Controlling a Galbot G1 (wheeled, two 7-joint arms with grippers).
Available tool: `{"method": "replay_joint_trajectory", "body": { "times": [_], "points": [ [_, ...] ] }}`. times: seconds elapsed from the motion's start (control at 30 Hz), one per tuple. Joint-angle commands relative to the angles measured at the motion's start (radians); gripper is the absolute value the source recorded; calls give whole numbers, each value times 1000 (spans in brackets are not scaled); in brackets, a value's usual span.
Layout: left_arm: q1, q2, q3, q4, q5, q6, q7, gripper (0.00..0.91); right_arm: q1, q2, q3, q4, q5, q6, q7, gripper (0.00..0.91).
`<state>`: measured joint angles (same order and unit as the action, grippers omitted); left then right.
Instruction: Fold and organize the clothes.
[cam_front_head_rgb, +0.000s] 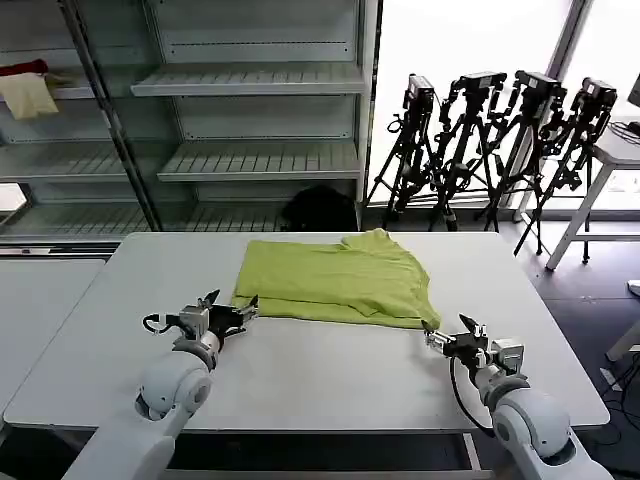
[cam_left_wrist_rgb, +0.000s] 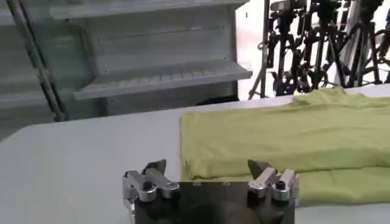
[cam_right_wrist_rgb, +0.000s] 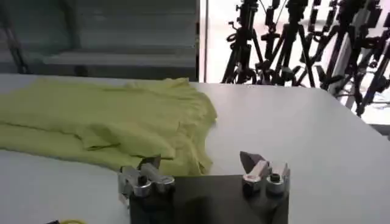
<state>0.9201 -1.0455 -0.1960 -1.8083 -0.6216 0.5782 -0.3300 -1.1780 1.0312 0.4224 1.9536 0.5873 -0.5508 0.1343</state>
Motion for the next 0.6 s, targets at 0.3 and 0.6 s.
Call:
{"method": "replay_joint_trajectory", "body": {
  "times": [0.3,0.6],
  "points": [
    [0,-7,-13,45,-41,2,25,806,31,13,-34,-6,-24,-26,-17,756],
    [0,-24,-8,62,-29,1,37,464,39,14,-42,-29,-42,-26,-26,685]
  ]
}}
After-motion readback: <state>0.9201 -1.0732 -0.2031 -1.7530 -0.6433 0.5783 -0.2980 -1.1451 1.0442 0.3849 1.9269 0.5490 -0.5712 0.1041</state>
